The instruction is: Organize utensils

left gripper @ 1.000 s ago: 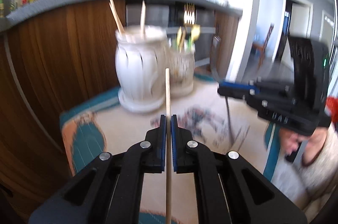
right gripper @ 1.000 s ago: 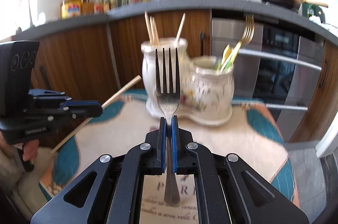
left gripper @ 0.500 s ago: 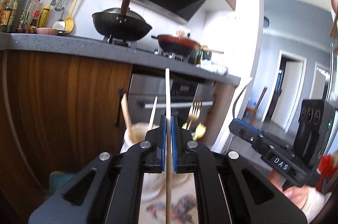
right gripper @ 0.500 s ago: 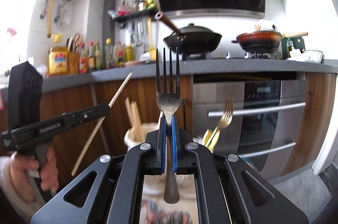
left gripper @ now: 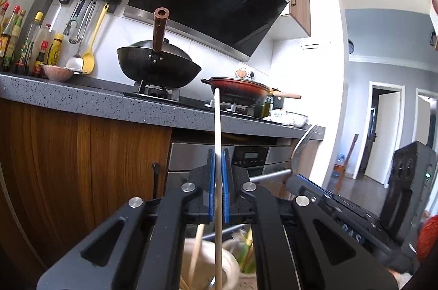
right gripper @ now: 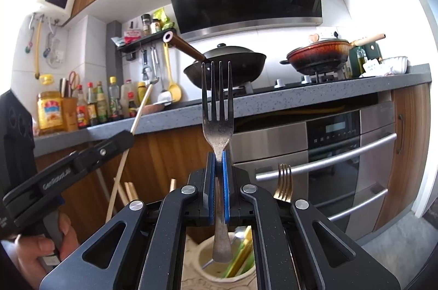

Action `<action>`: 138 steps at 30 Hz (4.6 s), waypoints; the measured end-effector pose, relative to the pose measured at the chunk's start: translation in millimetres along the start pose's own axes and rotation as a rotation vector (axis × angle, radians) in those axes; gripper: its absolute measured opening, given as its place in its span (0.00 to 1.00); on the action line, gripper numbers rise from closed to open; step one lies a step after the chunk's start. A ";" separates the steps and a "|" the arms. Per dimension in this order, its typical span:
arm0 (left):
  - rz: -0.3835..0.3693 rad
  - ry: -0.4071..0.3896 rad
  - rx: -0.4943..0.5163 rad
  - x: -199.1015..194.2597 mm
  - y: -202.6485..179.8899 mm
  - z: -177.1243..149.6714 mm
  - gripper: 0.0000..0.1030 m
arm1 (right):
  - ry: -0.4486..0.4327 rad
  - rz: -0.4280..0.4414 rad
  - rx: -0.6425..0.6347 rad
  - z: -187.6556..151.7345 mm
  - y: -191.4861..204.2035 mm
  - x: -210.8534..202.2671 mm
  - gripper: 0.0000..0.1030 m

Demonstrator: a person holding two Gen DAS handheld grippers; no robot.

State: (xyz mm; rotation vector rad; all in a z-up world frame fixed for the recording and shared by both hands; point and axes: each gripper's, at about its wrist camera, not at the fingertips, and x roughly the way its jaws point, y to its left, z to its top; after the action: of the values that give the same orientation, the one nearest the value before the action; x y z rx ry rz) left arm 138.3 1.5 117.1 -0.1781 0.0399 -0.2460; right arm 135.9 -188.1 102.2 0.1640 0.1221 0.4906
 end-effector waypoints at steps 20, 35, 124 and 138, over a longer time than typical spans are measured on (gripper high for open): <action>0.015 0.082 0.085 0.1 -0.8 -30.3 0.04 | 0.161 0.020 -0.070 -39.6 -9.1 21.5 0.06; -0.005 0.308 0.039 -10.8 11.2 -54.1 0.04 | 0.306 0.007 -0.086 -63.7 -2.1 27.1 0.06; 0.239 0.246 0.189 -101.5 5.2 -113.7 0.95 | 0.233 -0.123 -0.144 -100.6 -3.4 -57.9 0.95; 0.249 0.254 0.188 -100.0 5.4 -115.2 0.95 | 0.235 -0.122 -0.145 -100.9 -3.2 -57.8 0.95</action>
State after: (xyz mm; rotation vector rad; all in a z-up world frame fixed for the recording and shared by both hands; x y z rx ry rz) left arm 35.6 11.6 4.6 0.0466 0.2883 -0.0222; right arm 71.1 -205.6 7.2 -0.0434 0.3239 0.3937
